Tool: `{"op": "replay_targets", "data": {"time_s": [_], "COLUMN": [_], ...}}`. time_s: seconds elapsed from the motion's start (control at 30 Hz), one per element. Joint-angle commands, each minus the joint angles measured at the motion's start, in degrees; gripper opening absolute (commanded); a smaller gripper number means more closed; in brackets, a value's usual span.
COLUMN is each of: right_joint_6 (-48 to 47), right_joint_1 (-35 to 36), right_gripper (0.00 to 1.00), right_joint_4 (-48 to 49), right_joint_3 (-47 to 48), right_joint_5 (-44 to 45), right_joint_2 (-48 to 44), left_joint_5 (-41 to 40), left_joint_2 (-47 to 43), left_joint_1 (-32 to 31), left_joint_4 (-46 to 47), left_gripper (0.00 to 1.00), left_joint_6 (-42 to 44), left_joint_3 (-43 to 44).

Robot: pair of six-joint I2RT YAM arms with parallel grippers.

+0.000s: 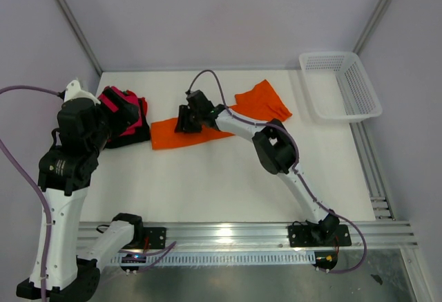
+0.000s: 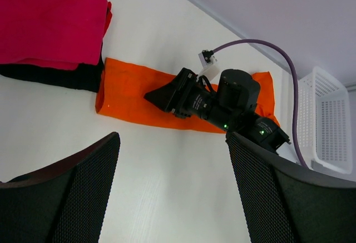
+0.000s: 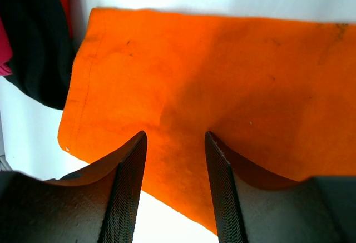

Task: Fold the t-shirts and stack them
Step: Rotate the tshirt 90 degrees

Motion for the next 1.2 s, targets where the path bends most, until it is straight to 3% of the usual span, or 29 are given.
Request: {"op": "replay_targets", "data": {"time_s": [0.0, 0.43, 1.17], "right_joint_6": [1.4, -3.0, -6.3], "right_joint_1": [1.2, 4.0, 8.5], "right_gripper": [0.51, 0.51, 0.51], "right_joint_4": [-3.7, -14.5, -17.0], "right_joint_3": [-1.5, -10.4, -48.9], "right_joint_5": [0.6, -2.0, -7.2], "right_joint_2": [-0.7, -4.5, -30.7], "left_joint_5": [0.8, 1.5, 6.8], "left_joint_2": [-0.6, -0.1, 12.0], "left_joint_1": [0.2, 0.2, 0.2], "left_joint_4": [0.3, 1.7, 6.6], "left_gripper": [0.81, 0.82, 0.82], "left_joint_6": [-0.8, -1.0, 4.1], "left_joint_3": [1.3, 0.9, 8.9]}}
